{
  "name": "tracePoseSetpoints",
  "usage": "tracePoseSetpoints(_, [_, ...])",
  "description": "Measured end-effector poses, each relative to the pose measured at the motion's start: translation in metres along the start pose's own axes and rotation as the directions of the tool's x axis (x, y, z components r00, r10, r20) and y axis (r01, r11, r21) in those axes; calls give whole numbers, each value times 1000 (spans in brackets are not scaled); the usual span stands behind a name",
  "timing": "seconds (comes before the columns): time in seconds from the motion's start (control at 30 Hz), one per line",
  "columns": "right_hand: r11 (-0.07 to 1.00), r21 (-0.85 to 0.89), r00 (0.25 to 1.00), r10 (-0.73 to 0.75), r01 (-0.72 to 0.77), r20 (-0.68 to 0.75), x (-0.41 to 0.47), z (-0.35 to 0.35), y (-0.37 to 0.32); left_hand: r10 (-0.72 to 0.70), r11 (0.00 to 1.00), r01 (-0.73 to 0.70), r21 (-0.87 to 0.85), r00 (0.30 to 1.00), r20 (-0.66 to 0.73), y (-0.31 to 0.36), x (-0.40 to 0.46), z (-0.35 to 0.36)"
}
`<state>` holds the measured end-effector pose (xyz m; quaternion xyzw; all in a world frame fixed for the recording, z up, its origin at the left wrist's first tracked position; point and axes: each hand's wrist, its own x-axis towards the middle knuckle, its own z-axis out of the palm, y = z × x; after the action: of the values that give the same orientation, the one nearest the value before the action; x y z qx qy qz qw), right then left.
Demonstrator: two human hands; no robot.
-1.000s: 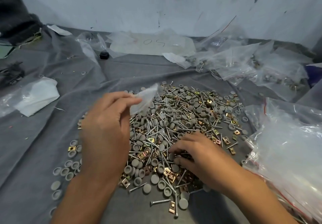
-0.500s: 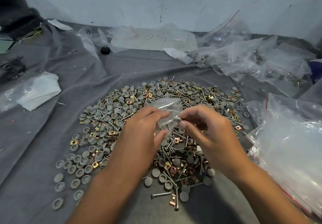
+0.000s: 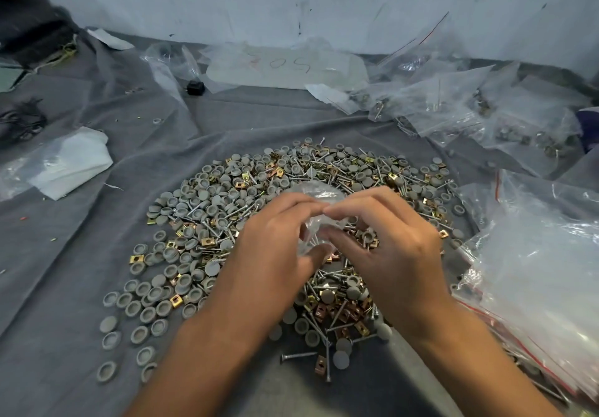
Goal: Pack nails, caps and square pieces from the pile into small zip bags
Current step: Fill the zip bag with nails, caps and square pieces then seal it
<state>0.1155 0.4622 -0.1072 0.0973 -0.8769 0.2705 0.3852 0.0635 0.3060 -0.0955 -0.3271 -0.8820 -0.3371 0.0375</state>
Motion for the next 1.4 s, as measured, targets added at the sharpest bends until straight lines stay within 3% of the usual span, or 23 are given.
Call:
tracePoseSetpoints(0.1, [999, 18, 999, 40, -41, 36, 1, -7, 3, -29, 999, 30, 12, 998, -57, -1, 1, -4])
tracePoseSetpoints(0.17, [996, 26, 975, 83, -90, 205, -1, -14, 7, -76, 996, 83, 23, 976, -204, -5, 2, -13])
tracePoseSetpoints(0.2, [990, 15, 920, 128, -144, 369, -2, -16, 8, -101, 994, 112, 18, 945, -312, -9, 3, -20])
tracePoseSetpoints(0.27, [981, -69, 731, 181, -181, 658, -6, -15, 9, -97, 992, 126, 20, 844, -528, -18, 5, -35])
tracePoseSetpoints(0.3, [984, -122, 660, 179, -132, 729, -8, -13, 10, -68, 991, 120, 51, 806, -588, -22, 5, -40])
tracePoseSetpoints(0.37, [984, -174, 597, 155, -26, 787, -11, -8, 10, -18, 983, 118, 142, 824, -566, -27, 5, -42])
tracePoseSetpoints(0.47, [985, -167, 636, 153, -38, 756, -12, -7, 10, -80, 973, 149, 178, 935, -347, -24, 5, -31])
tracePoseSetpoints(0.57, [985, -127, 704, 172, -117, 689, -12, -8, 9, -60, 980, 103, 171, 970, -237, -17, 5, -19])
tracePoseSetpoints(0.73, [984, 18, 723, 117, -177, 681, -15, -1, -1, -22, 987, 59, 153, 972, -234, -17, 4, -13])
tracePoseSetpoints(1.03, [995, -53, 657, 94, -82, 748, -26, 14, -7, -62, 987, 77, 143, 992, -107, -21, 3, -9])
tracePoseSetpoints(1.2, [987, 16, 721, 106, -160, 685, -18, 7, 0, -71, 987, 77, 142, 996, -46, -23, 3, -8])
tracePoseSetpoints(1.33, [991, 12, 697, 83, -131, 712, -21, 3, 0, -77, 989, 82, 123, 996, -39, -23, 3, -8])
tracePoseSetpoints(1.4, [987, -22, 737, 134, -160, 662, -17, -2, 5, -80, 989, 85, 122, 996, -44, -24, 2, -9])
